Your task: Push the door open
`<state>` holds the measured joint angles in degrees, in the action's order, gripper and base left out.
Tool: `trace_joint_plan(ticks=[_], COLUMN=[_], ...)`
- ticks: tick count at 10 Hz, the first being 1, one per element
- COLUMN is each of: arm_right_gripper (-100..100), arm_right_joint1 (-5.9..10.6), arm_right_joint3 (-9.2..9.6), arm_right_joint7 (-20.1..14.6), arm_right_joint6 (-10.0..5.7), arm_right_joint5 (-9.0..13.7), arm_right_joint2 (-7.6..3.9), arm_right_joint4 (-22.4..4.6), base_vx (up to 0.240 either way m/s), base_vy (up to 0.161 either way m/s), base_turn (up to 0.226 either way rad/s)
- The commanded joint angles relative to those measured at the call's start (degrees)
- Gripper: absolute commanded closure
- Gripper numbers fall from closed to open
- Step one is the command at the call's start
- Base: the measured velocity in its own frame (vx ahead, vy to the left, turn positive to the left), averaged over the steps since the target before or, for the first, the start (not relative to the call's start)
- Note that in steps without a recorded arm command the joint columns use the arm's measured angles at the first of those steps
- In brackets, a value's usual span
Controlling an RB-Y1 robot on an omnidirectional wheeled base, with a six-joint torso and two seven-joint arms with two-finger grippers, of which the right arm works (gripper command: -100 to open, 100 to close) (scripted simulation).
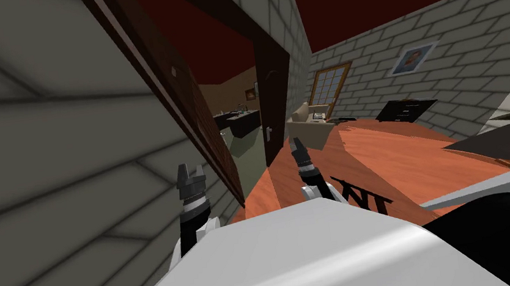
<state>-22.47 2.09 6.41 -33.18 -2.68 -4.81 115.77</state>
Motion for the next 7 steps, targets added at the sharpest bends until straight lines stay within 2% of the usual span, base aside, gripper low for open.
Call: trace_joint_plan(ticks=[1,7], arm_right_gripper=[-100,-100], arm_right_joint1=[1.07,5.27], arm_right_joint3=[0.71,3.14], arm_right_joint7=[-0.6,-2.7], arm_right_joint6=[0.84,3.13], arm_right_joint5=[0.1,0.6], arm_right_joint2=[-0.27,-0.94], arm_right_joint4=[-1.7,-8.6], base_vx=[0.128,0.143], base_vy=[-0.169,-0.164], base_turn=[0.085,0.104])
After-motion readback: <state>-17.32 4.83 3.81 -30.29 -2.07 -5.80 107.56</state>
